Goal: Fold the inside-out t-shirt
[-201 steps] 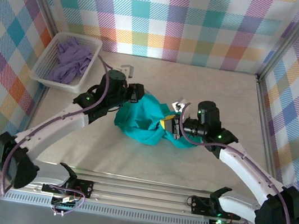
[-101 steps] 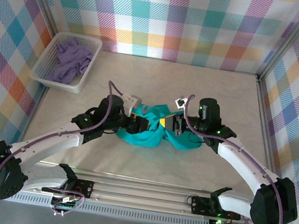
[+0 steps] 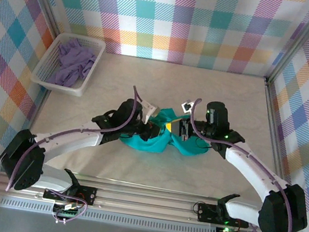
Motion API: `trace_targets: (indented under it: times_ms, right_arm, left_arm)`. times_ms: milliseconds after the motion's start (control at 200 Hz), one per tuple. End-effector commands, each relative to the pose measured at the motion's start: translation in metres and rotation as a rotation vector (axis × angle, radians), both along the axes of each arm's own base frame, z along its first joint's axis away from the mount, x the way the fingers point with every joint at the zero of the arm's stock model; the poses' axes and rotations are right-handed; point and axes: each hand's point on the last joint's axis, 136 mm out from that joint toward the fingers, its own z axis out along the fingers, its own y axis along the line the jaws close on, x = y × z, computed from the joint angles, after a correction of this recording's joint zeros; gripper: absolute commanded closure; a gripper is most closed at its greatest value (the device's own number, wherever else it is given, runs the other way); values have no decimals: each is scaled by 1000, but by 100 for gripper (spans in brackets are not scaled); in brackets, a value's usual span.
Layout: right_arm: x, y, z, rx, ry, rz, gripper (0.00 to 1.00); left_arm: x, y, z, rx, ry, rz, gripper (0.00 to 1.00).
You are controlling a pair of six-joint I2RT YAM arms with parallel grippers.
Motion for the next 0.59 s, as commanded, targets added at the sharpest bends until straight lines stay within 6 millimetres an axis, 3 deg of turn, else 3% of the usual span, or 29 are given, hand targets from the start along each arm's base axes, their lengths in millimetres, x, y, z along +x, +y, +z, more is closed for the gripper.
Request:
trace_targets:
  times_ms: [0, 65, 140, 195, 235, 295, 410, 590]
  right_arm:
    - [0, -18, -15, -127, -93, -42, 100]
    - [27, -44, -32, -312, -120, -225, 100]
    - [56, -80, -43, -551, -156, -457, 89]
    - [67, -97, -41, -693, -206, -580, 77]
    - [68, -97, -34, -741, -274, -618, 71]
    - [57, -81, -22, -697, -371, -578, 63]
    - [19, -49, -4, -436, -410, -427, 54]
    - [-37, -12, 1, -134, -348, -193, 46]
  left_arm:
    - [11, -16, 41, -103, -59, 3, 96]
    - [4, -16, 62, -145, -18, -2, 99]
    - [-4, -11, 82, -181, 79, 42, 100]
    - [-5, -5, 86, -189, 160, 99, 100]
    - [-6, 0, 85, -192, 218, 147, 100]
    - [-4, 4, 79, -214, 284, 222, 100]
    - [-2, 8, 73, -253, 319, 287, 100]
    - [1, 15, 78, -259, 291, 334, 100]
